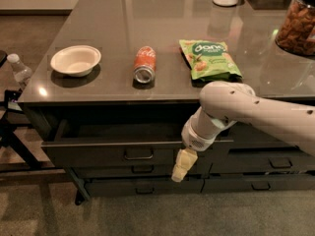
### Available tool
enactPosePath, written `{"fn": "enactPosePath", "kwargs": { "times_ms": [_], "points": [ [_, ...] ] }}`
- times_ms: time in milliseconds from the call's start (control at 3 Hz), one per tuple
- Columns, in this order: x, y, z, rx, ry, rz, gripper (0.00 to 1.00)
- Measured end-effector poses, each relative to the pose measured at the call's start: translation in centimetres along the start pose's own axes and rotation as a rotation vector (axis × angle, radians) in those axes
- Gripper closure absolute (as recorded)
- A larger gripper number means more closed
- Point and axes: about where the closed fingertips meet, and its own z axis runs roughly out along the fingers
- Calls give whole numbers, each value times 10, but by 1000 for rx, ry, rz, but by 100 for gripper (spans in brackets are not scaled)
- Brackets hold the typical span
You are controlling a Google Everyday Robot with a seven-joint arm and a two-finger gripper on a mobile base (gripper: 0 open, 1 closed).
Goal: Open top drawer
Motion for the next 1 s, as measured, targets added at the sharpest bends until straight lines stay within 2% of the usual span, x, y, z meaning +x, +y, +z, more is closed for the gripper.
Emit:
{"fn": "enactPosePath", "kwargs": {
  "times_ms": [333,667,1000],
  "points": [
    [5,1,17,-36,24,5,0],
    [4,2,13,-38,24,5,0],
    [16,52,-8,-119,-28,31,0]
  ]
}}
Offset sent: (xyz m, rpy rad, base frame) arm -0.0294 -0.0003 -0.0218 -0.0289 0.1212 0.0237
